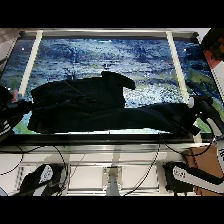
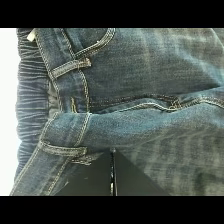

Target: Fold the clothes and pants, and hang the long-sleeved shirts on hangers.

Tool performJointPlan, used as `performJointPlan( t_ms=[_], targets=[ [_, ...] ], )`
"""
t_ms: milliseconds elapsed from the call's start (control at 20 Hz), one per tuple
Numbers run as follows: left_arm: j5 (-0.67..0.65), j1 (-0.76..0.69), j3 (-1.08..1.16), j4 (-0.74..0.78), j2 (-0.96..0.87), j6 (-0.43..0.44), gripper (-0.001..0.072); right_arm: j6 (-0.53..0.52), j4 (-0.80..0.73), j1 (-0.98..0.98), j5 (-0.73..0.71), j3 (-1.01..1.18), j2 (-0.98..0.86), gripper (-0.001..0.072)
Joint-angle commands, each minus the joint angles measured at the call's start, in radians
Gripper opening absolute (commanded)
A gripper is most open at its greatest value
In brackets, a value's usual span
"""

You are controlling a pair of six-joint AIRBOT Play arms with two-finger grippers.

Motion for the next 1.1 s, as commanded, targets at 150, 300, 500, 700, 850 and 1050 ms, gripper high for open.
performJointPlan(
  t_ms=[150,300,500,700,850,1050],
  targets=[
    [0.021,-0.001,0.000,0.034,-0.008,0.060,0.0019,0.010,-0.085,-0.001,-0.103,-0.023,0.002,0.0013],
    [0.047,-0.001,0.000,0.034,-0.024,0.060,0.0019,0.007,-0.164,-0.036,-0.103,-0.022,0.002,0.0012],
    [0.057,-0.001,0.000,0.017,-0.061,0.060,0.0018,-0.093,-0.139,-0.147,-0.135,-0.022,0.002,0.0013],
    [0.073,-0.002,0.000,-0.041,-0.070,0.061,0.0019,-0.194,0.013,-0.161,-0.162,-0.017,0.003,0.0267],
    [0.080,-0.002,0.000,-0.040,-0.070,0.091,0.0019,-0.434,0.328,-0.160,-0.213,0.022,0.003,0.0265],
    [0.080,-0.002,0.000,-0.042,-0.070,0.090,0.0019,-0.713,0.805,-0.153,-0.332,0.189,0.003,0.0266]
  ],
)
